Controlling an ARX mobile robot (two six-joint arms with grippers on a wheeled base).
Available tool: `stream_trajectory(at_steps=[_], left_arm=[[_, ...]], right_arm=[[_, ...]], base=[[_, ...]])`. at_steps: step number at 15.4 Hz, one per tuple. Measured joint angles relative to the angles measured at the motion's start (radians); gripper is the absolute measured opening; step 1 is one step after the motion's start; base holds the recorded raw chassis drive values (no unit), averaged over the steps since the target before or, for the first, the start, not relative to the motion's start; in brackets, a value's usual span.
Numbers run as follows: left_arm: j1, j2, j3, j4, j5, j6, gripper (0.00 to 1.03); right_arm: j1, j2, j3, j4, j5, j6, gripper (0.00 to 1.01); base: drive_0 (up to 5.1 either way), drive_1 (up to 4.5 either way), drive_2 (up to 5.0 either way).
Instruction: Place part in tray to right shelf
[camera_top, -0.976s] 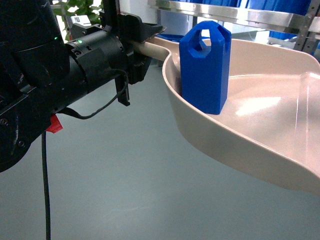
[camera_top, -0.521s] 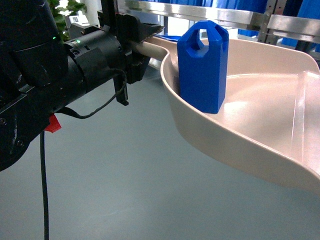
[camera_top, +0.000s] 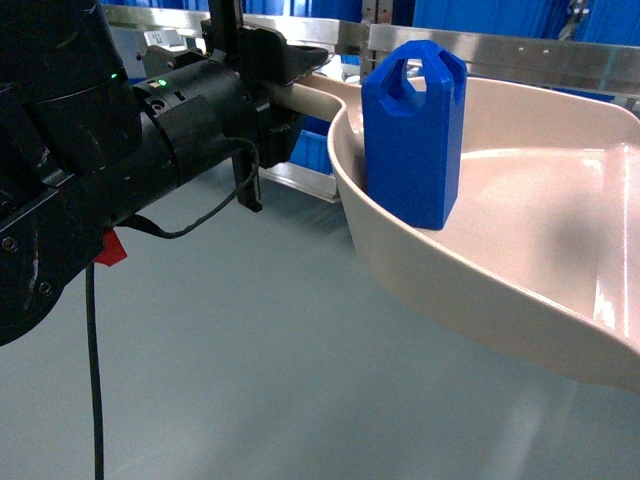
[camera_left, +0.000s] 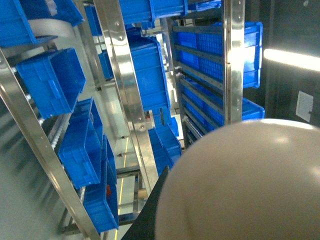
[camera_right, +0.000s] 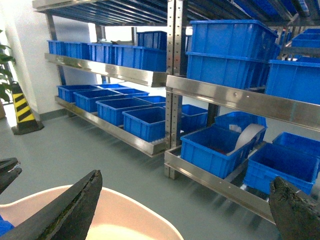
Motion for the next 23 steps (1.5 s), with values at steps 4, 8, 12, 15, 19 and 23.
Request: stream_trajectory(at_steps=[4, 8, 12, 15, 19, 23], left_arm=[[-0.002, 0.000, 0.000, 0.000, 0.000, 0.000, 0.12], [-0.002, 0.000, 0.000, 0.000, 0.000, 0.000, 0.12], [0.000, 0.000, 0.000, 0.000, 0.000, 0.000, 0.12], [0.000, 0.000, 0.000, 0.000, 0.000, 0.000, 0.12], [0.000, 0.000, 0.000, -0.001, 0.000, 0.000, 0.12], [0.000, 0.000, 0.000, 0.000, 0.000, 0.000, 0.12]], right_arm=[[0.001, 0.000, 0.000, 0.000, -0.001, 0.000, 0.98], [0.001, 0.000, 0.000, 0.000, 0.000, 0.000, 0.98], [0.000, 0.000, 0.000, 0.000, 0.000, 0.000, 0.98], [0.000, 0.000, 0.000, 0.001, 0.000, 0.000, 0.98], [0.000, 0.000, 0.000, 0.000, 0.000, 0.000, 0.98], [0.000, 0.000, 0.000, 0.000, 0.001, 0.000, 0.98]], base=[[-1.6, -1.63, -1.6], [-1.6, -1.61, -1.6], [-1.7, -1.73, -1.7], [-1.8, -1.78, -1.8], [-1.6, -1.62, -1.6], [-1.6, -1.61, -1.6]])
